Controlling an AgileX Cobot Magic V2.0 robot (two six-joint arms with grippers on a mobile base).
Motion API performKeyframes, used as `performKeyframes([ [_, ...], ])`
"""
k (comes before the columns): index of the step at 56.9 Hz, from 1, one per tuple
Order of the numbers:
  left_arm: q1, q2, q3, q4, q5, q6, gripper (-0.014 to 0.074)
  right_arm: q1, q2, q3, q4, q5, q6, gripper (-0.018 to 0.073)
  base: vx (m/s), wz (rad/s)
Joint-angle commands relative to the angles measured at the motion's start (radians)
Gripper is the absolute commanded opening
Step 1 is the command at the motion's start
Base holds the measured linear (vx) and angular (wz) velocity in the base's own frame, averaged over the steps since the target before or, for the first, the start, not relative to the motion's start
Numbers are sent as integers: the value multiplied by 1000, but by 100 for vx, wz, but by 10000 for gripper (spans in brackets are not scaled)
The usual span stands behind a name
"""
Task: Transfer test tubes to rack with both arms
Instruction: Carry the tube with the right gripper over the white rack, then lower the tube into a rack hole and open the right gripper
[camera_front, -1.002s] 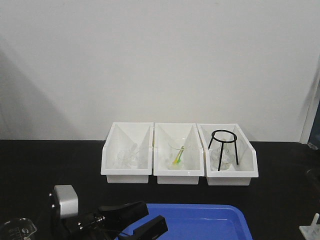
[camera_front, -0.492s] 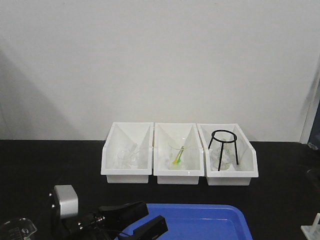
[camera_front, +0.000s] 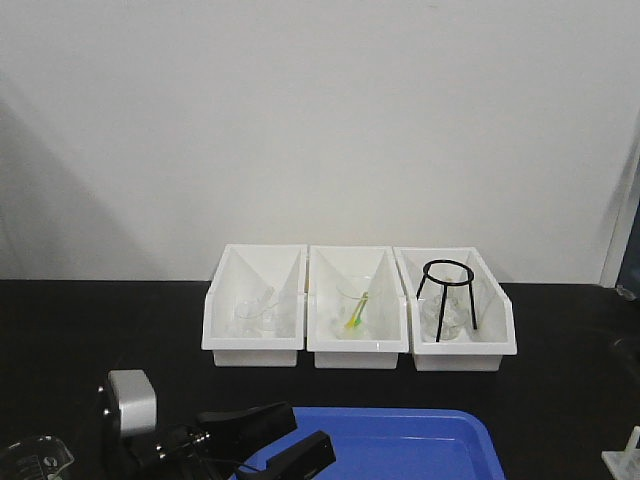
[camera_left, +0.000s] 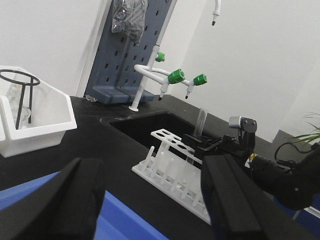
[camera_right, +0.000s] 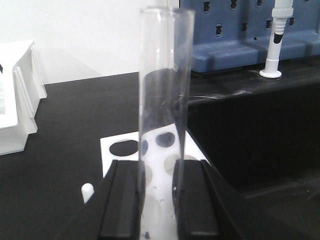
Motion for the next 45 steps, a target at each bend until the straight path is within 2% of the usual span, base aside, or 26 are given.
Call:
performKeyframes([
  [1,-1,-34,-18,-27,-73,0,519,-6,-25,-20,9,-185,-13,292,0,0],
  [11,-1,-34,-18,-27,-73,0,519,-6,-25,-20,9,-185,-13,379,0,0],
  [32,-1,-34,-18,-27,-73,0,519,-6,-25,-20,10,-185,-13,370,0,0],
  [45,-1,-34,-18,-27,-73,0,519,-6,-95,-21,13,-185,-14,370,0,0],
])
